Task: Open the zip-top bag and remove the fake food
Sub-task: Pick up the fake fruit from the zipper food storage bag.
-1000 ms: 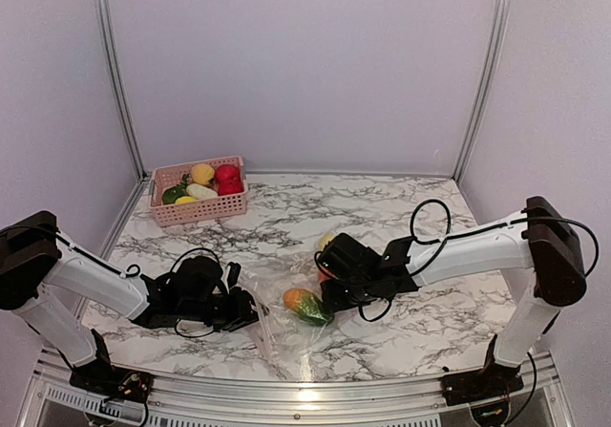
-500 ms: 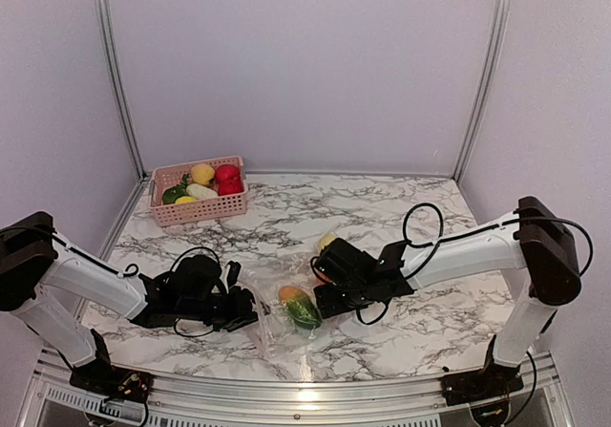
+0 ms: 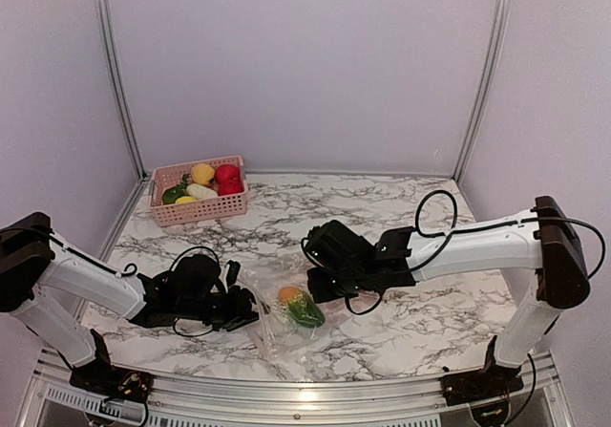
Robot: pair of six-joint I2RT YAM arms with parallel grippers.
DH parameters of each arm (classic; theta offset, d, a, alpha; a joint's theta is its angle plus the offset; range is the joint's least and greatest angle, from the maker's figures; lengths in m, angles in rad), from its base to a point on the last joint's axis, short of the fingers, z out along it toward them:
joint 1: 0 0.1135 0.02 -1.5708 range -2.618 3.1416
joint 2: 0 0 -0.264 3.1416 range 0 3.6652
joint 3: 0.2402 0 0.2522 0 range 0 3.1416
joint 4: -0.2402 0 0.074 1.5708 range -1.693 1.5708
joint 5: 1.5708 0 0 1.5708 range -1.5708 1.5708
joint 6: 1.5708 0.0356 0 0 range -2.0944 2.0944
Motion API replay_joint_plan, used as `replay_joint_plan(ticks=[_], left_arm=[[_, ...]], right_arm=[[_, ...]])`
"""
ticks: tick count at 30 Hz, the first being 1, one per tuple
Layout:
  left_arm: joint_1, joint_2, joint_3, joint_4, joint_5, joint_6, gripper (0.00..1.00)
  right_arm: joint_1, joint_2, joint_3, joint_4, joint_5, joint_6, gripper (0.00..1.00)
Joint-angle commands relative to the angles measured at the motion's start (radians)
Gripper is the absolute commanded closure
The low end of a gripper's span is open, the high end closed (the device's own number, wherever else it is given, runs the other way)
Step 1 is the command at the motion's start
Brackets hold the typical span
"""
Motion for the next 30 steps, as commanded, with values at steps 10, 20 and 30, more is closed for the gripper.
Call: replay_joint_plan(ticks=[10, 20, 30], left_arm=[[-0.007, -0.022, 0.001, -0.009, 0.0, 0.018, 0.58], [-0.008, -0.016, 0.002, 0.009, 0.018, 0.016, 0.51], [-0.012, -0.004, 0.009, 0.018, 0.027, 0.015, 0.49]], right_arm=[[0.008, 0.144, 0.059, 0.044, -0.054, -0.029, 0.7], [0.008, 0.164, 0.047, 0.053, -0.069, -0.037, 0.59], [0.028, 0.143, 0.056, 0.024, -0.034, -0.028, 0.76]])
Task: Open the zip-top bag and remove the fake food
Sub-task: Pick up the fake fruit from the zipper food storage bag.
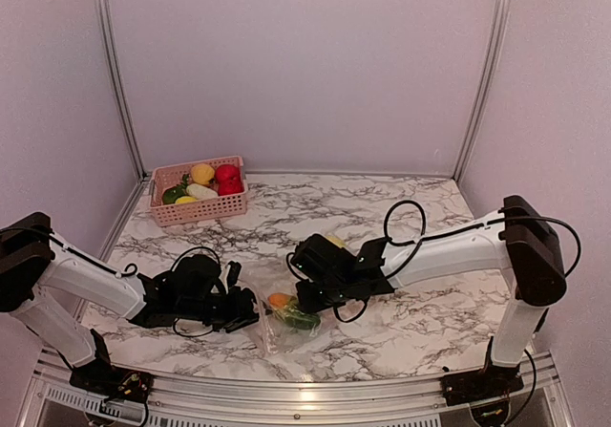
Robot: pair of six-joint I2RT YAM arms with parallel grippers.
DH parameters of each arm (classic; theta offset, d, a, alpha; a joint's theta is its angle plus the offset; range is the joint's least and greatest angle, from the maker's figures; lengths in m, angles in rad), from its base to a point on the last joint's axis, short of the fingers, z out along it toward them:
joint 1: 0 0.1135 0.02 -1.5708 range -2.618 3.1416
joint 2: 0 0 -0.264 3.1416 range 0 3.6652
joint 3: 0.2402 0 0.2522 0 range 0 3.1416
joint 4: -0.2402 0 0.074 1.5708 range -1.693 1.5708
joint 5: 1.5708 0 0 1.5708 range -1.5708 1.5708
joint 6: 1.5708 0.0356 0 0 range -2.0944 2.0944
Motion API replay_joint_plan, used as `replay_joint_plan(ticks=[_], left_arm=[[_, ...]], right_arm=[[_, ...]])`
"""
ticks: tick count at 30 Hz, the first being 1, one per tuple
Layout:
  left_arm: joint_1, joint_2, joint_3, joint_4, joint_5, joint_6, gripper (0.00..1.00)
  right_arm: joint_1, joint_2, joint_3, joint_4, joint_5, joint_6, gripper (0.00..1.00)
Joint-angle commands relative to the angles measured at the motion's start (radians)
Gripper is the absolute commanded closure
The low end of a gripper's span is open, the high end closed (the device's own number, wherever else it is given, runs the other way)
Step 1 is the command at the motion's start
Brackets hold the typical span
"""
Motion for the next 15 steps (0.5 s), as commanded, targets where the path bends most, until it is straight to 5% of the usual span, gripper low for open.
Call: replay_joint_plan(ticks=[1, 15], left_arm=[[-0.01, -0.002, 0.011, 0.017, 0.017, 0.012, 0.49], [-0.016, 0.009, 0.026, -0.013, 0.011, 0.008, 0.45]], right_arm=[[0.024, 0.001, 0.022, -0.025, 0.003, -0.009, 0.76], [0.065, 0.081, 0.075, -0.008, -0.035, -0.041, 0.6]])
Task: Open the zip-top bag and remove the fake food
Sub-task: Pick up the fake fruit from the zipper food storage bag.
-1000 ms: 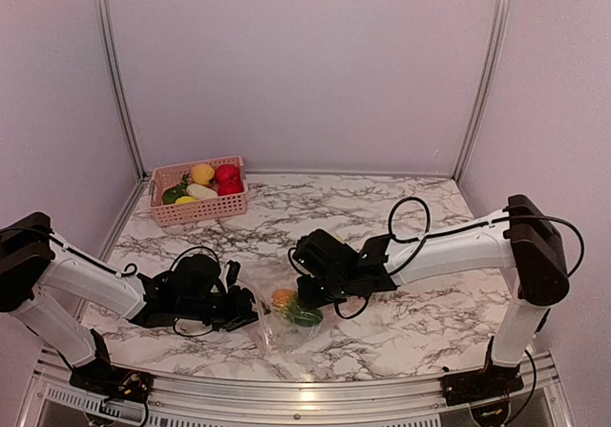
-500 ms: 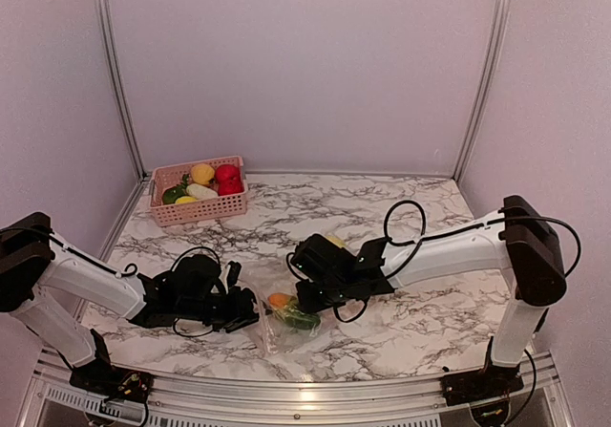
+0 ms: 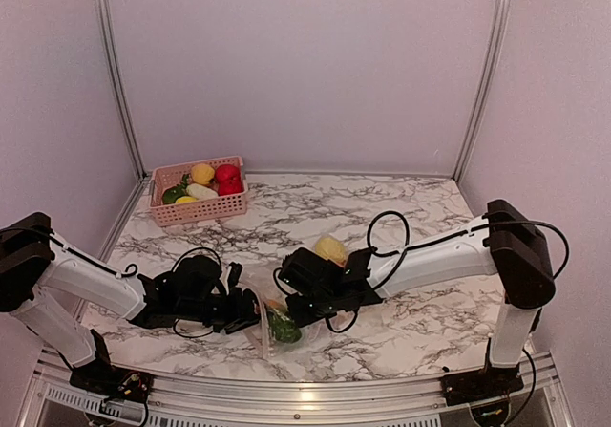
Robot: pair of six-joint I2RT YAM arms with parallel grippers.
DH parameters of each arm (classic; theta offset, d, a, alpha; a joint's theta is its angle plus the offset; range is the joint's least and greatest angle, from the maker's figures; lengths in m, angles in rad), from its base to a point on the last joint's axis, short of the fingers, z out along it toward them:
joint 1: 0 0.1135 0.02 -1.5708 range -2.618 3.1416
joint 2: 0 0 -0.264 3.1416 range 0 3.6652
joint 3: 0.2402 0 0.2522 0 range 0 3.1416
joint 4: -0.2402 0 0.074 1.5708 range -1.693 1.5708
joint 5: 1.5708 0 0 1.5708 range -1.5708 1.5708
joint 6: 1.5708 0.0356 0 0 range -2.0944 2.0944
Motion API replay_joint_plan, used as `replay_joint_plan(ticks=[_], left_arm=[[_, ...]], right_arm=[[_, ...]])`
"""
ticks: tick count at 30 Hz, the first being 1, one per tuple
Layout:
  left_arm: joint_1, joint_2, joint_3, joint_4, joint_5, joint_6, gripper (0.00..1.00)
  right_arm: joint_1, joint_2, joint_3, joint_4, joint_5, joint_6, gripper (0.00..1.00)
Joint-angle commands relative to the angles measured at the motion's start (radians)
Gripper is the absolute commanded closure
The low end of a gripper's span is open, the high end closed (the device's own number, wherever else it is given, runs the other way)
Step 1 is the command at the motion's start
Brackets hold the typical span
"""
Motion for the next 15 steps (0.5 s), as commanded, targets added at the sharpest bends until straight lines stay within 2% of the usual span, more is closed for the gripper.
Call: replay_joint_plan(ticks=[1, 15], left_arm=[[-0.008, 0.01, 0.027, -0.019, 0.003, 0.013, 0.42], [-0.029, 0.057, 0.09, -0.122, -0.042, 0.032, 0.26]], right_arm=[[0.009, 0.016, 0.043, -0.002, -0.018, -0.016, 0.58], [0.012, 0.032, 0.04, 0.043, -0.065, -0.047, 0.36]])
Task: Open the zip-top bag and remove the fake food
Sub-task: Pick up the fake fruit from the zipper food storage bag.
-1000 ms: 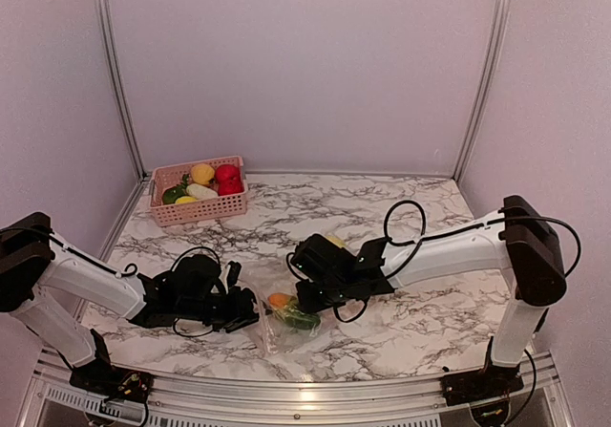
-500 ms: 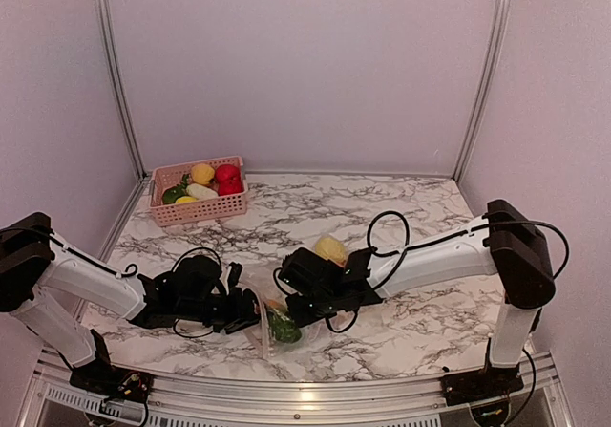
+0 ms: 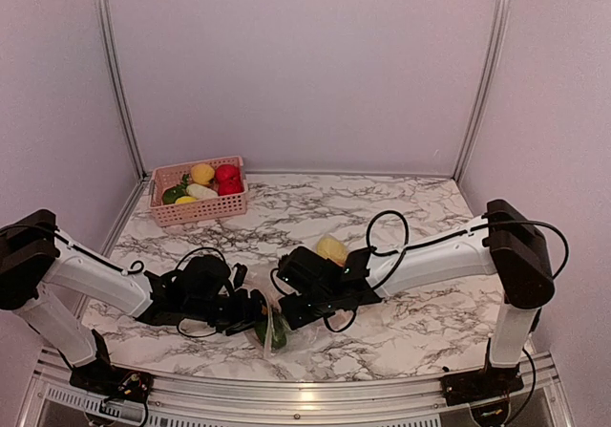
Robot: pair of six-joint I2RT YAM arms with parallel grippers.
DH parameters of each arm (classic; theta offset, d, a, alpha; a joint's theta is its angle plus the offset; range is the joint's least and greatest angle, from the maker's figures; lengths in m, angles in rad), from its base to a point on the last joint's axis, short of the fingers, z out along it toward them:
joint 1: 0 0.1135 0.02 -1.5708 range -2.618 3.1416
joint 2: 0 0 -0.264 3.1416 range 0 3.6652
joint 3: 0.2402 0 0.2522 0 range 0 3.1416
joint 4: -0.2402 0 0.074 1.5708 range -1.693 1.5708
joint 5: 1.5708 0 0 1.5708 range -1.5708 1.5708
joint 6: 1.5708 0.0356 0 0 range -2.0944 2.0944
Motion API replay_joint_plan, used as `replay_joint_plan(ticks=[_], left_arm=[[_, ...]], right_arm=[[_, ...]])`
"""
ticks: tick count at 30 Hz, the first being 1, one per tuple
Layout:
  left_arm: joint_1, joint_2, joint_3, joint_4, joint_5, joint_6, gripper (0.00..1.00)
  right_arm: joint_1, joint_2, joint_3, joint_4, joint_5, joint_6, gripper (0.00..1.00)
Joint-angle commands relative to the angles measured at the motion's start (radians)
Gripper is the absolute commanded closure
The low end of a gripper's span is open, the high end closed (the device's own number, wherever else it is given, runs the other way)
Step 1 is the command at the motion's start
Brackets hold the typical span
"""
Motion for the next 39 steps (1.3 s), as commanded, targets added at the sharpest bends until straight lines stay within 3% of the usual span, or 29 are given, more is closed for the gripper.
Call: replay_joint_plan(ticks=[1, 5, 10, 14, 39], left_arm=[[-0.014, 0.03, 0.041, -0.043, -0.03, 0.013, 0.25], [-0.017, 0.034, 0.05, -0.057, -0.046, 0.009, 0.26], [-0.017, 0.009, 0.056, -0.093, -0.066, 0.013, 0.45], [-0.017, -0.031, 0.059, -0.13, -0.082, 0.023, 0.53], [-0.017, -0.255, 0.051, -0.409, -0.14, 0.076, 0.6]], right_arm=[[0.012, 0.028, 0.032, 0.037, -0.034, -0.016, 0.34], [0.012, 0.028, 0.042, 0.054, -0.046, -0.014, 0.31], [0.01, 0.024, 0.064, 0.047, -0.035, -0.012, 0.39], [0.004, 0.015, 0.061, 0.042, -0.028, -0.009, 0.42], [-0.083, -0.065, -0.067, 0.135, -0.087, 0.019, 0.44]])
